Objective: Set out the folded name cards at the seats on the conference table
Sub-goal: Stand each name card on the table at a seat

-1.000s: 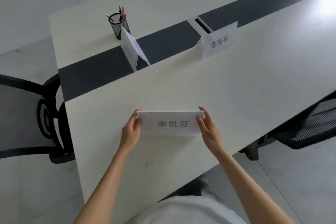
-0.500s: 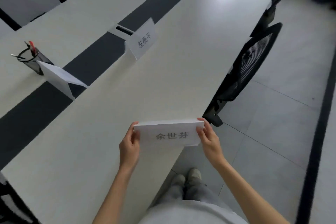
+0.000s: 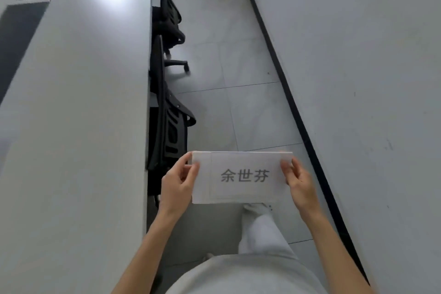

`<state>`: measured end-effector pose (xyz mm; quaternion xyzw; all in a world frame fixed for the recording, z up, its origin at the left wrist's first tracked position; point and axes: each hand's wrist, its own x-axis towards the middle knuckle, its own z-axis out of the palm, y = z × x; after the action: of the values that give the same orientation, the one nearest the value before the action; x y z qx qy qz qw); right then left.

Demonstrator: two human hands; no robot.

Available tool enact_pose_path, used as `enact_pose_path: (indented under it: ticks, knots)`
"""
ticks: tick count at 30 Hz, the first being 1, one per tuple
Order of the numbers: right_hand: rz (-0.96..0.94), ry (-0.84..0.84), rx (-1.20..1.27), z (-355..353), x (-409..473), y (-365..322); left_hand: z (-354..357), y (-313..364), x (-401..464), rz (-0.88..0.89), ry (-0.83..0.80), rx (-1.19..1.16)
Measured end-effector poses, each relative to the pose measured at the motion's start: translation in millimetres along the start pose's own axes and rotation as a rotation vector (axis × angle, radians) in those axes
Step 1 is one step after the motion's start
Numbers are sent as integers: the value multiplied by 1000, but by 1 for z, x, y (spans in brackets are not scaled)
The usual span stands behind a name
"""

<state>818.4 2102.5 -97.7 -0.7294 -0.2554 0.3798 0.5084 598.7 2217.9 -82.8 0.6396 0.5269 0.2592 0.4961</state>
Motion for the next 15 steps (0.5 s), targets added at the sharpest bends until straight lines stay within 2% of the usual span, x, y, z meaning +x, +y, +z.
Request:
enact_pose_path:
  ticks: [6, 11, 15]
  knots:
    - [15, 100, -29, -58, 110, -15, 81, 46, 111, -11, -68, 17]
    - [5, 31, -112, -82, 208, -50, 118, 82, 187, -88, 21, -18]
    - [-16, -45, -156, -74, 290, -83, 122, 101, 250, -121, 103, -25]
